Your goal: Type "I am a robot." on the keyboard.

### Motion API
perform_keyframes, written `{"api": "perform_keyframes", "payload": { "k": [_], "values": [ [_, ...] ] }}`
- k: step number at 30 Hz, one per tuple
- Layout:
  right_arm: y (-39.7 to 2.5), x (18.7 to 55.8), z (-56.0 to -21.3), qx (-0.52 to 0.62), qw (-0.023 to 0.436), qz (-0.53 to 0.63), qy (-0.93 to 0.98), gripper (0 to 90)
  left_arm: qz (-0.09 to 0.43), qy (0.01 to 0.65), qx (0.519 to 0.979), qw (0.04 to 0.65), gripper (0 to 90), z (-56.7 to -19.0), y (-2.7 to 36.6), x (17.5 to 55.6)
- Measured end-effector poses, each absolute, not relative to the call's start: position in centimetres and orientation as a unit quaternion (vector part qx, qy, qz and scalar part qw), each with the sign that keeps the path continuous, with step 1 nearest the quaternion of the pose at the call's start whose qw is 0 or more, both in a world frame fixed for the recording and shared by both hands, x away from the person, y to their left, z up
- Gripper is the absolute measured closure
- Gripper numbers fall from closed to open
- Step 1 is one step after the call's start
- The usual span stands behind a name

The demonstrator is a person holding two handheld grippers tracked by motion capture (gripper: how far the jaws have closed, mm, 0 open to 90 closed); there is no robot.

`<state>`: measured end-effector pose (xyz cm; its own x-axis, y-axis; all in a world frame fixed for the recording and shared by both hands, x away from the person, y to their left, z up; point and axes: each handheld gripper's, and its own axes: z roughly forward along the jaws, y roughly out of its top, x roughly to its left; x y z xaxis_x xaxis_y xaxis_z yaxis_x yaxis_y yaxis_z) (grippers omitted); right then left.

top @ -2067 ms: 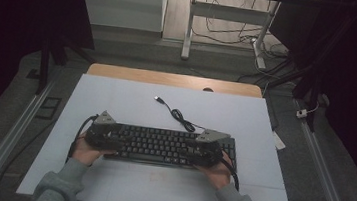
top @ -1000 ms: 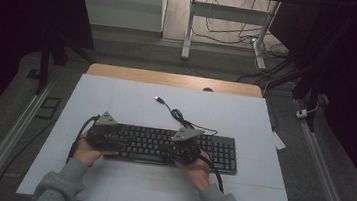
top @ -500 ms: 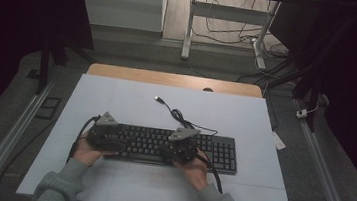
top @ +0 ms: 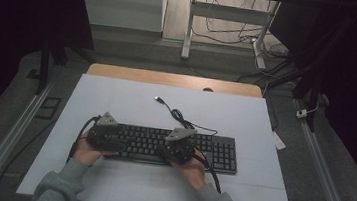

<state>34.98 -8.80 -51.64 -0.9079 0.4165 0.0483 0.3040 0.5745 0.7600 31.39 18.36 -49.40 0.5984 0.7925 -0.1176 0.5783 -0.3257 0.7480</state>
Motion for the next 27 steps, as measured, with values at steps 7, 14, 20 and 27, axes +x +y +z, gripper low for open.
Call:
{"api": "perform_keyframes", "payload": {
  "k": [7,14,20,27],
  "values": [
    [-8.5,34.9,-51.7,0.202,0.071,0.405,0.889,89.3,0.137,0.425,0.804,0.393,33.9,-49.4,18.4,31.4],
    [-8.4,34.9,-51.9,0.203,0.069,0.398,0.892,89.4,0.137,0.425,0.804,0.393,33.9,-49.4,18.4,31.4],
    [-8.5,34.9,-51.9,0.202,0.074,0.398,0.892,89.4,0.137,0.424,0.805,0.392,33.8,-49.4,18.3,31.4],
    [-9.8,35.0,-50.6,0.209,0.080,0.433,0.873,84.2,0.138,0.426,0.803,0.394,33.8,-49.4,18.5,31.4]
  ]
}}
